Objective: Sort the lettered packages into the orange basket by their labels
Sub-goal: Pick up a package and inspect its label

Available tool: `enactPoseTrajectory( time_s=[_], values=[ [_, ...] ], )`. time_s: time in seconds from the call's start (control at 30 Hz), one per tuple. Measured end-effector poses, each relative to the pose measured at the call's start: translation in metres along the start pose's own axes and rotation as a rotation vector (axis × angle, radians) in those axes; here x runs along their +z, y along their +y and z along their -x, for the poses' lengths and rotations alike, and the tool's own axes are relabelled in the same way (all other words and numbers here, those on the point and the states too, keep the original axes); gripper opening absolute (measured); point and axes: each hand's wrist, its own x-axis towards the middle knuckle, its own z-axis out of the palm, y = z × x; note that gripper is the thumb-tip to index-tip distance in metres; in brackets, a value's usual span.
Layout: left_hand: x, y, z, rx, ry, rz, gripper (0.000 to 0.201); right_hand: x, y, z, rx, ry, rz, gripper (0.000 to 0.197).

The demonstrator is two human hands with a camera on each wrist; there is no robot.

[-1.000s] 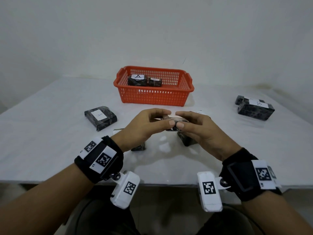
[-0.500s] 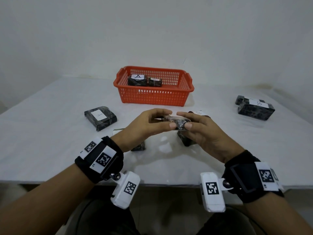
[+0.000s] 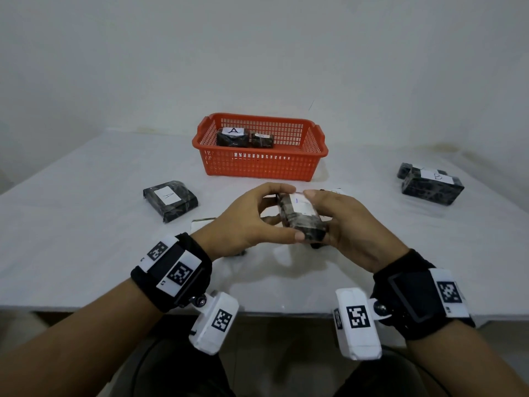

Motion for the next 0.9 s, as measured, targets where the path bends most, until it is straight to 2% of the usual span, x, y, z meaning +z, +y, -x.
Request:
enactPoseTrajectory(
  time_s=[0.07,0.1,0.13,0.23,0.27,0.33,0.4,0.53,0.7,0.77,0.83,0.9],
  values=[
    [0.003,0.003,0.000,-0.025,0.001,0.006,0.103,-0.001,0.001,-0.001,-0.005,0.063,0.015,0.032],
    [0.004,0.005,-0.001,-0.037,0.033,0.017,0.103,-0.001,0.002,-0.002,-0.025,0.067,0.025,0.033],
    [0.005,0.009,-0.001,-0.041,0.076,0.041,0.095,-0.001,0.003,-0.001,-0.049,0.064,0.035,0.035],
    [0.006,0.018,-0.002,0.017,0.193,0.048,0.042,0.000,-0.002,0.004,-0.143,0.066,0.060,0.044],
    [0.005,0.020,-0.002,0.054,0.219,0.028,0.036,0.000,-0.004,0.005,-0.169,0.068,0.061,0.046],
    [0.000,0.022,-0.003,0.111,0.266,-0.001,0.040,0.001,-0.009,0.005,-0.181,0.083,0.061,0.045],
    [-0.002,0.024,-0.005,0.153,0.288,-0.033,0.046,0.002,-0.012,0.005,-0.125,0.108,0.089,0.038],
    [0.000,0.026,-0.005,0.193,0.236,-0.071,0.048,0.004,-0.014,0.002,0.021,0.055,0.149,0.047],
    [0.000,0.024,-0.002,0.258,0.200,-0.045,0.047,0.000,-0.017,0.002,0.019,-0.007,0.067,0.048],
    [0.000,0.026,-0.002,0.235,0.177,-0.090,0.049,-0.001,-0.018,0.002,-0.036,-0.017,0.083,0.050],
    [0.001,0.027,-0.002,0.133,0.148,-0.185,0.063,0.000,-0.019,0.003,-0.089,-0.005,0.081,0.052],
    [0.003,0.028,-0.002,0.054,0.090,-0.225,0.061,0.002,-0.019,0.005,-0.132,-0.001,0.085,0.053]
  ],
)
